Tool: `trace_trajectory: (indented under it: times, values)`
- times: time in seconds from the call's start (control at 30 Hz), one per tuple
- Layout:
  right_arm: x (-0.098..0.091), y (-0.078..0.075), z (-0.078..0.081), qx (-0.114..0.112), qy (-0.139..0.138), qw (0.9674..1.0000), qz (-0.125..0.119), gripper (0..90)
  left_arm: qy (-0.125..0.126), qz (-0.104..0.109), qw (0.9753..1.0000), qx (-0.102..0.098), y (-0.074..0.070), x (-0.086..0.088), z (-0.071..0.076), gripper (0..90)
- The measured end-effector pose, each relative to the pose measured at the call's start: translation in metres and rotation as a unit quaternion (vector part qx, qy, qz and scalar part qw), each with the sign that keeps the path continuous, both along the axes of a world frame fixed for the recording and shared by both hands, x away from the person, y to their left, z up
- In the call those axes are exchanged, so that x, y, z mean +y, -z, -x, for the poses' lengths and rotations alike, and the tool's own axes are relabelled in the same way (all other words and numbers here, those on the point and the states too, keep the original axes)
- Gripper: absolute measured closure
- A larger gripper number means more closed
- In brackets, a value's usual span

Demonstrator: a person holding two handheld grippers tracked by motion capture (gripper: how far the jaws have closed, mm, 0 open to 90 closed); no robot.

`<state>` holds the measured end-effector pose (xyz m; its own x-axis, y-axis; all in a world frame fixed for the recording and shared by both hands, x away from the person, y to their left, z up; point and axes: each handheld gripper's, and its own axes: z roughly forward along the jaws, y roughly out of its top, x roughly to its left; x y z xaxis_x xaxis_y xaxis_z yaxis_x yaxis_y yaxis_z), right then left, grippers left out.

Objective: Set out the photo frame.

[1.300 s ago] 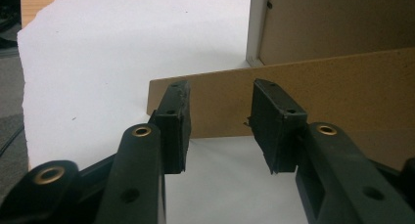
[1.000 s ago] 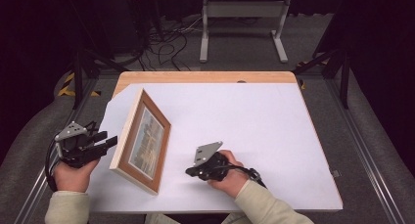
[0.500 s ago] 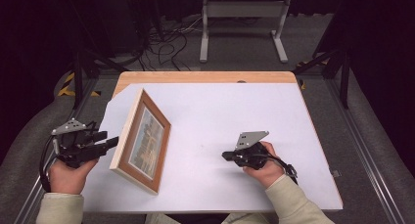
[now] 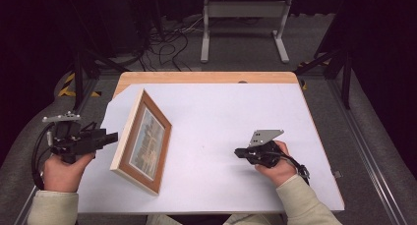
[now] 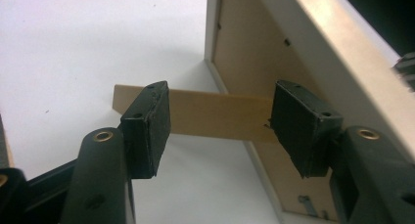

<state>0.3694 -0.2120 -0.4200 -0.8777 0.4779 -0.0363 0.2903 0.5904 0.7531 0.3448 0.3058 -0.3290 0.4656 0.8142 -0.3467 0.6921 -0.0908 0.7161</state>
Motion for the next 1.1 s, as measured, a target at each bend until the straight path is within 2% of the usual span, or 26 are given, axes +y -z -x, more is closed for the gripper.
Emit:
trace_trajectory:
  times: [0.3, 0.57, 0.73, 1.0, 1.1]
  values:
    - [-0.007, 0.003, -0.002, 0.003, 0.012, 0.9999, 0.001, 85.4, 0.001, 0.023, 0.9997, -0.013, -0.018, 0.001, 0.006, 38.6]
    - [-0.005, 0.003, -0.003, 0.003, 0.011, 0.9999, 0.004, 84.7, -0.004, 0.026, 0.9992, -0.030, -0.030, -0.003, 0.012, 37.2]
    - [-0.005, 0.004, -0.004, 0.003, 0.010, 0.9999, 0.004, 84.2, 0.004, 0.031, 0.9989, -0.035, -0.038, -0.010, 0.015, 38.0]
    - [-0.005, 0.004, -0.004, 0.004, 0.011, 0.9999, 0.004, 83.4, 0.027, 0.029, 0.9988, -0.030, -0.037, -0.026, 0.011, 37.2]
    - [-0.006, 0.004, -0.004, 0.004, 0.013, 0.9999, 0.004, 83.0, 0.030, 0.021, 0.9992, -0.016, -0.032, -0.033, 0.004, 37.2]
